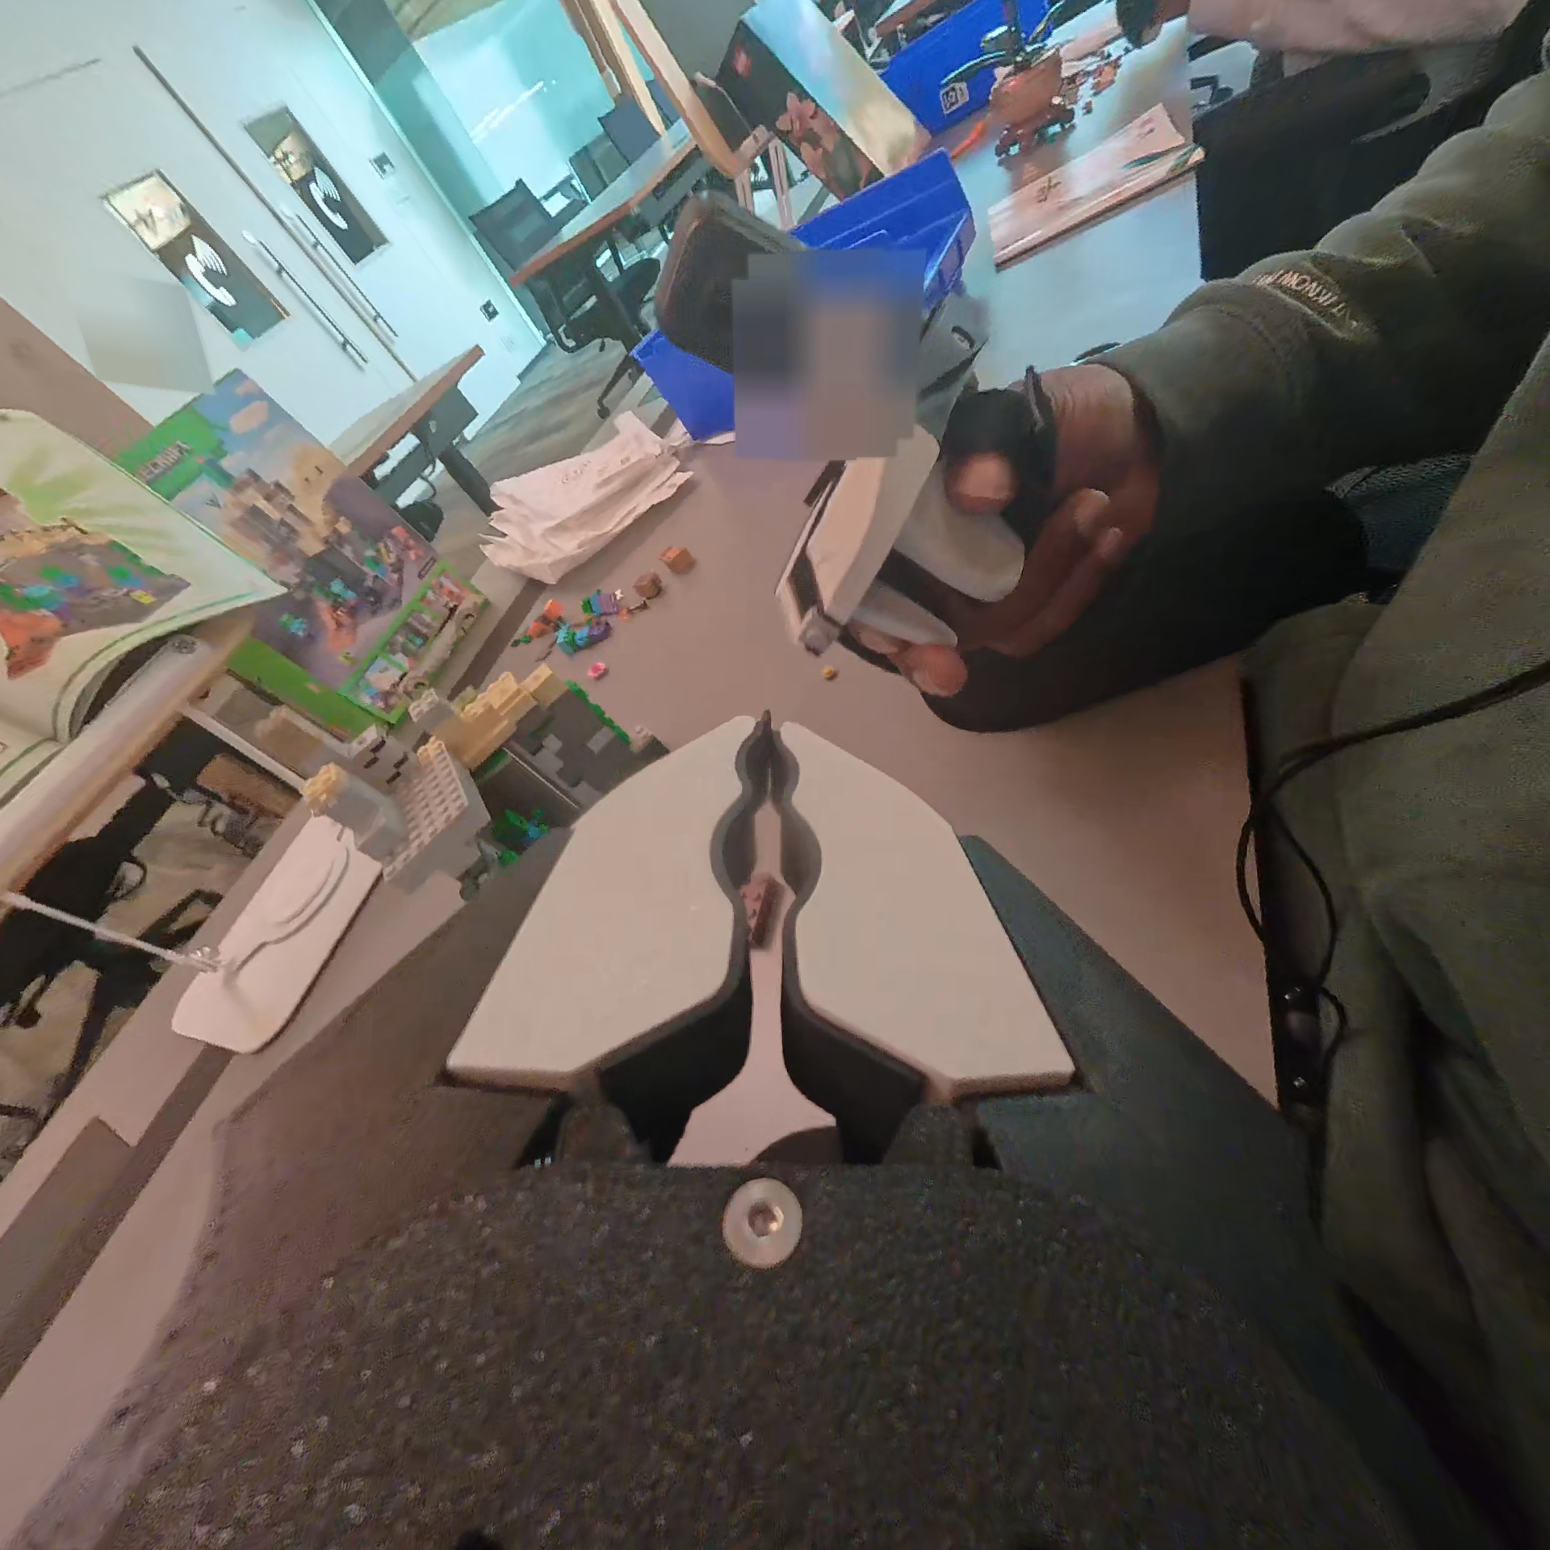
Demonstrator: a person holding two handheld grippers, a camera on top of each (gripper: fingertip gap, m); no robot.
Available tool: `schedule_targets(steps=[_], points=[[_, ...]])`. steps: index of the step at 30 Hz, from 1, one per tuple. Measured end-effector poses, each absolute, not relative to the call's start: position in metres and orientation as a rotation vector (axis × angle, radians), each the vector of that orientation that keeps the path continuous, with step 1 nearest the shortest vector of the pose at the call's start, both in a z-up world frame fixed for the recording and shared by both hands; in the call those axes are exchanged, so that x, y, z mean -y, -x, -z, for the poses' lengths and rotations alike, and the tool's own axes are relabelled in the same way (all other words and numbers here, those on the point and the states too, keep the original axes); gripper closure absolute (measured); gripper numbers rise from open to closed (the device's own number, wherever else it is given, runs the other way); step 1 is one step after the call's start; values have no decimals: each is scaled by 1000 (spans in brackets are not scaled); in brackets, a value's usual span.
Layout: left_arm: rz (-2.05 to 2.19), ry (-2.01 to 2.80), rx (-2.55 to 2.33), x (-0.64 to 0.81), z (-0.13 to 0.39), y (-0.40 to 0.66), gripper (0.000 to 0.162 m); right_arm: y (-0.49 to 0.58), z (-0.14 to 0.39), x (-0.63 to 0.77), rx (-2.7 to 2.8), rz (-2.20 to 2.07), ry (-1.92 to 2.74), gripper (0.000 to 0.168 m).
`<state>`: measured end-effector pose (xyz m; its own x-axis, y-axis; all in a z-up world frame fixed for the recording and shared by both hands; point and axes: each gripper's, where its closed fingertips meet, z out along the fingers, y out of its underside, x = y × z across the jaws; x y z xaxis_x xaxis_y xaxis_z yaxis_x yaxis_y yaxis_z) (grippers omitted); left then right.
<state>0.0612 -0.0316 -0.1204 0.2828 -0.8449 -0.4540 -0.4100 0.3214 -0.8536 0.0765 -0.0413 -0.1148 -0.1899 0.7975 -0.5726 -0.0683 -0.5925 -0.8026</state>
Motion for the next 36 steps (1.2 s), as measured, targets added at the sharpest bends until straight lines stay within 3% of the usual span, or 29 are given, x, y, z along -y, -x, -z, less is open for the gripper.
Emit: schedule_targets(steps=[5,10,16,30,36], points=[[386,1186,-1405,42,117,-75,144,-69,111,47,890,-1888,1469,162],[258,1087,-1445,43,115,-79,154,-66,109,52,881,-1963,1466,162],[205,1049,-1486,46,118,-77,154,-64,111,55,853,-2060,1506,162],[770,1265,-1342,61,128,-77,156,-67,121,68,1034,-1945,1492,162],[708,1303,-1326,55,138,-62,162,-81,129,58,1008,-1834,1545,163]])
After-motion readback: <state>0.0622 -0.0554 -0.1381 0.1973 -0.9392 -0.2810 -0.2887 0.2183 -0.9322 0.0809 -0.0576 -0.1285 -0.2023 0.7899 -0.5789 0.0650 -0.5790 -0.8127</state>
